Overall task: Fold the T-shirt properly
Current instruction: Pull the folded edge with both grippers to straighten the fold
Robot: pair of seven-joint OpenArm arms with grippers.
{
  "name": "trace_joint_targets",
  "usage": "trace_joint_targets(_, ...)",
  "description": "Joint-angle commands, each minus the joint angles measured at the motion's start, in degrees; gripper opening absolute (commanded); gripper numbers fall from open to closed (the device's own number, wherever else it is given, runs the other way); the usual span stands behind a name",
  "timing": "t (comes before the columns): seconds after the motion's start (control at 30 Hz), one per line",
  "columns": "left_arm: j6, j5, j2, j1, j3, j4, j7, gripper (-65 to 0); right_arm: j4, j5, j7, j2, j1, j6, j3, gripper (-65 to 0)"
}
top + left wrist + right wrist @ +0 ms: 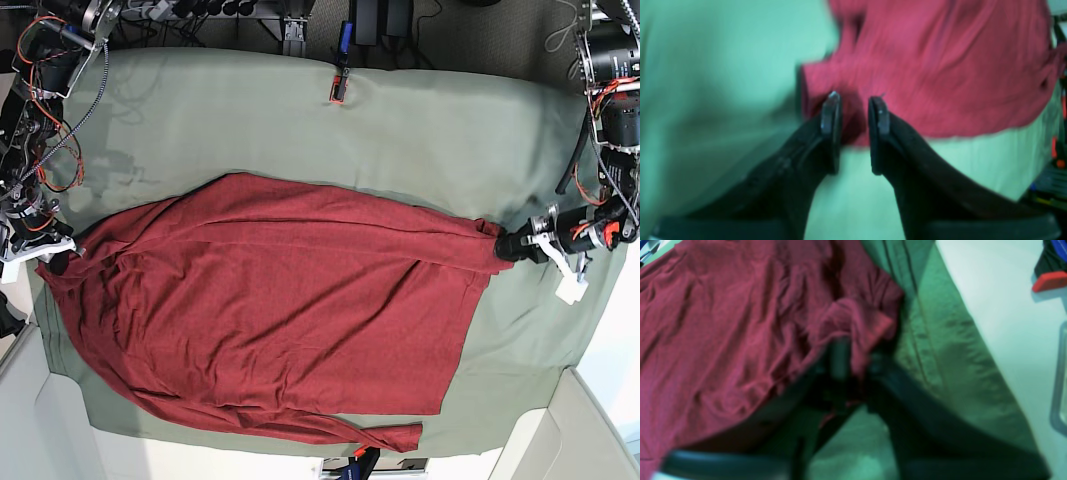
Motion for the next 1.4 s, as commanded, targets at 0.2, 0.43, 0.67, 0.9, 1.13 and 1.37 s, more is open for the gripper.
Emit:
trace_joint_targets(0.2, -0.54, -1.86, -0.9, 2.75, -9.81, 1.38, -1.01, -30.0, 0.83, 1.77, -0.13, 0.79, 1.22, 0.57, 0.04, -42.7)
trace_joint_targets(0.43, -0.54, -1.79, -0.68, 2.89, -15.23, 1.38, -0.96, -30.0, 0.83, 2.67, -1.05, 0.61, 1.22, 0.57, 0.04, -42.7)
trace_joint_targets(0.67, -0.54, 2.25, 3.02, 2.99, -12.79, 1.38, -3.65, -30.0, 0.83, 2.62, -1.09, -0.11, 1.25, 0.57, 0.04, -42.7)
trace_joint_targets(0.9, -0.54, 3.56, 6.14, 2.97, -8.61, 1.4, -3.93, -30.0, 0.83, 2.62, -1.46, -1.68, 1.22, 0.57, 0.04, -42.7)
trace_joint_targets(1.13, -0.54, 3.54, 7.54, 3.02, -6.64, 5.25, -2.89, -30.3, 0.83, 2.75, -2.4, -1.77, 1.22, 0.59, 0.04, -42.7)
trace_joint_targets(1.37, -0.54, 5.03, 7.52, 3.85, -6.64, 15.21, -2.64, -50.1, 1.25, 7.06, -4.52, -1.75, -1.4, 1.9, 0.17, -42.7)
